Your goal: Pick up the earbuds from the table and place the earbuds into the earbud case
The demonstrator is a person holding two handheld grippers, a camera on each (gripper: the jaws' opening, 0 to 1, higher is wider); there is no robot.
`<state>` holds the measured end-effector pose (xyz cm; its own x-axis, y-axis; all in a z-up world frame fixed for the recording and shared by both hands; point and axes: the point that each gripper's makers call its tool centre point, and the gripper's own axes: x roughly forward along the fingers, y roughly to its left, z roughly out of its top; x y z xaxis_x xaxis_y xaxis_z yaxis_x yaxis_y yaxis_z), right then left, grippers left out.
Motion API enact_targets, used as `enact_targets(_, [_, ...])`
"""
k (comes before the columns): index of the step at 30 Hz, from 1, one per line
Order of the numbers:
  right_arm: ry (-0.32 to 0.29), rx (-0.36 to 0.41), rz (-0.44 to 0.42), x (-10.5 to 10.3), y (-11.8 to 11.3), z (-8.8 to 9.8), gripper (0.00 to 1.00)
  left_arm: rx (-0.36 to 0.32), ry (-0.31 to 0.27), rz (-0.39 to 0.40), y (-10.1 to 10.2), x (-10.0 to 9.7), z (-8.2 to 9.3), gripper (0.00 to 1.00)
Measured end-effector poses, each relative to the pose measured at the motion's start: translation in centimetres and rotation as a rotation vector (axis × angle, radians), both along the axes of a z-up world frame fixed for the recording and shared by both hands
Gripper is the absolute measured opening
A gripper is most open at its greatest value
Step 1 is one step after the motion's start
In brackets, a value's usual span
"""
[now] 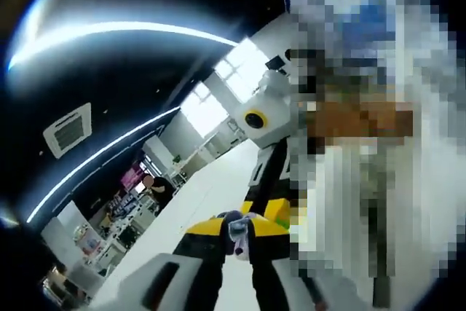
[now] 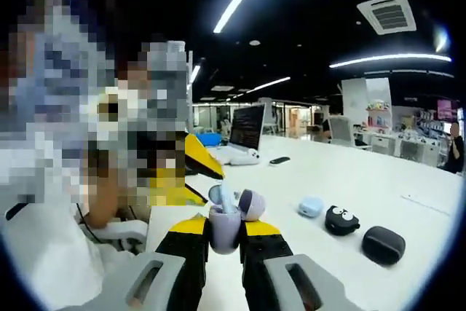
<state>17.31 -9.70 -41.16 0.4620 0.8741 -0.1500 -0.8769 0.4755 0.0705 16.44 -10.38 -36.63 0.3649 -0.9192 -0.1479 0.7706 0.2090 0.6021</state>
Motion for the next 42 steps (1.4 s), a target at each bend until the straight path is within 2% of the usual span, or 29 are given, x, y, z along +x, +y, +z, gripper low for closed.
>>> enact_targets(4, [-0.001, 0.023, 0.008, -0.2, 0.1, 0.5, 0.16, -0.012, 0.007, 0.008, 0.4, 0.4, 0.2, 0.11])
enact_targets(7, [-0.003, 0.026, 0.014, -0.4, 0.2, 0.6, 0.16, -0.016, 0.012, -0.012, 0.5, 0.2, 0.2, 0.04])
enact_targets(15, [-0.011, 0.019, 0.032, -0.8, 0.7, 0.5, 0.16, -0.039, 0.035, -0.05, 0.0, -0.4, 0.3, 0.04])
enact_targets(17, [-0.013, 0.022, 0.029, -0.8, 0.6, 0.6, 0.16, -0.05, 0.036, -0.035, 0.5, -0.1, 0.7, 0.08])
enact_targets(19, [-0.013, 0.026, 0.024, -0.7, 0.4, 0.7, 0.16, -0.059, 0.057, -0.028, 1.2, 0.3, 1.0, 0.14])
enact_targets(22, [-0.006, 0.048, 0.033, -0.8, 0.4, 1.0, 0.16, -0.061, 0.105, -0.041, 1.7, 0.5, 0.6, 0.14])
enact_targets(25, [-0.011, 0.049, 0.052, -1.2, 0.7, 1.2, 0.16, -0.073, 0.169, -0.078, 1.2, 0.3, 0.0, 0.13])
enact_targets(30, [-0.023, 0.033, 0.078, -1.4, 1.5, 1.0, 0.16, -0.102, 0.224, -0.133, 0.7, -0.3, -0.1, 0.08])
enact_targets(32, [-0.022, 0.023, 0.074, -1.1, 1.8, 0.7, 0.16, -0.105, 0.228, -0.137, 0.7, -0.3, -0.1, 0.07])
enact_targets(36, [-0.021, 0.024, 0.074, -1.0, 1.7, 0.6, 0.16, -0.088, 0.198, -0.112, 0.8, -0.1, -0.1, 0.08])
enact_targets(39, [-0.027, 0.029, 0.063, -0.9, 1.4, 0.9, 0.16, -0.1, 0.182, -0.083, 1.7, 0.5, 0.7, 0.09])
enact_targets(42, [-0.027, 0.031, 0.049, -0.6, 1.1, 1.0, 0.16, -0.093, 0.174, 0.005, 3.6, 2.3, 1.0, 0.11])
